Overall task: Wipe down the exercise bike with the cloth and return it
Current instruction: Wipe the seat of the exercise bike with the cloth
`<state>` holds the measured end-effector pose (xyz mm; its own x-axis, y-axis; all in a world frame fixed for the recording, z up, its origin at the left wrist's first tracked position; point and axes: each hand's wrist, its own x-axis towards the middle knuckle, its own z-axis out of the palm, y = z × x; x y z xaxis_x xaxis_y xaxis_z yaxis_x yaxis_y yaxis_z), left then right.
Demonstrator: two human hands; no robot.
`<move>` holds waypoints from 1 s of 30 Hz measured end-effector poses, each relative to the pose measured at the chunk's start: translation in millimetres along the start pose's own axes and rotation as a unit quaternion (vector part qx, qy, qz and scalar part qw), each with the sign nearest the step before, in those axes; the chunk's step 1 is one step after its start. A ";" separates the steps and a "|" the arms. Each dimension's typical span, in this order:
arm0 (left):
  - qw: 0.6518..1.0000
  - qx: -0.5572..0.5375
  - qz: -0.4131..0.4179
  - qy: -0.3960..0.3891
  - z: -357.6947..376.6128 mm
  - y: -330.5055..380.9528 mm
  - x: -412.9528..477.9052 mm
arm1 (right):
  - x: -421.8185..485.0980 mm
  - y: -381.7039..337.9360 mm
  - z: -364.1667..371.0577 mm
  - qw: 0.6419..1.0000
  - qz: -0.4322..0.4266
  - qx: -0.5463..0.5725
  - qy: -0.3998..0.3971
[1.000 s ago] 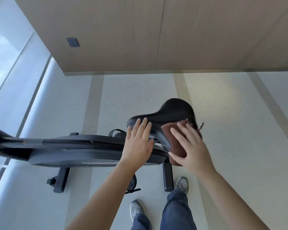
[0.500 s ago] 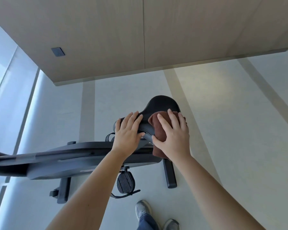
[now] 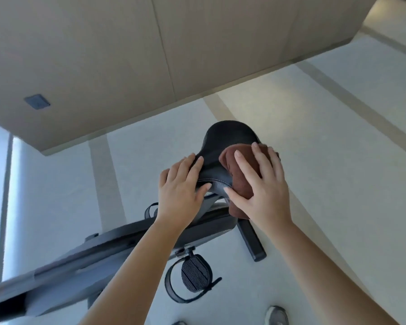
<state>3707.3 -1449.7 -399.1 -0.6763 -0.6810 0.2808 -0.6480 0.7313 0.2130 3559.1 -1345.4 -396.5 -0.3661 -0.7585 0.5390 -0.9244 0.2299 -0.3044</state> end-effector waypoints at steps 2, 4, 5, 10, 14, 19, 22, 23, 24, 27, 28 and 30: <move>0.999 0.023 0.033 0.014 1.7 -6.1 0.2 | -10.3 -6.1 10.0 0.999 0.008 -0.025 0.042; 0.997 0.036 0.055 0.031 6.5 -8.1 -0.9 | -18.6 -14.2 21.4 0.994 0.037 -0.033 0.097; 0.997 0.032 0.061 0.042 8.9 -8.3 -1.6 | -21.2 -19.2 27.5 0.989 0.053 -0.036 0.130; 0.991 -0.003 0.102 0.091 15.5 -19.2 -1.9 | -11.8 -48.2 54.5 0.961 0.114 -0.112 0.225; 0.977 0.010 0.161 0.143 20.2 -30.5 -5.7 | -7.5 -60.0 64.4 0.961 0.084 -0.166 0.204; 0.973 0.041 0.166 0.157 24.9 -30.6 -8.6 | -19.9 -28.9 48.4 0.967 0.018 -0.140 0.211; 0.971 0.034 0.176 0.156 23.8 -34.1 -7.1 | -22.8 -24.1 47.2 0.966 0.060 -0.090 0.237; 0.971 0.030 0.176 0.158 24.0 -34.0 -7.1 | -21.5 -25.8 48.5 0.962 0.078 -0.087 0.248; 0.971 0.025 0.175 0.162 24.7 -33.3 -7.1 | -18.9 -29.3 50.2 0.957 0.095 -0.092 0.259; 0.970 0.005 0.167 0.176 27.5 -31.0 -7.2 | -6.0 -50.8 61.1 0.948 0.102 -0.131 0.271; 0.970 -0.001 0.164 0.180 27.8 -30.9 -7.0 | -2.1 -58.6 65.2 0.952 0.087 -0.144 0.257; 0.971 -0.008 0.159 0.179 27.2 -30.9 -6.7 | 0.4 -64.2 67.6 0.961 0.048 -0.160 0.222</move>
<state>3722.4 -1468.8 -433.0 -0.6740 -0.3663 0.6415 -0.4191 0.9047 0.0762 3625.6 -1401.7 -429.8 -0.3956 -0.4060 0.8238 -0.8432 0.5161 -0.1505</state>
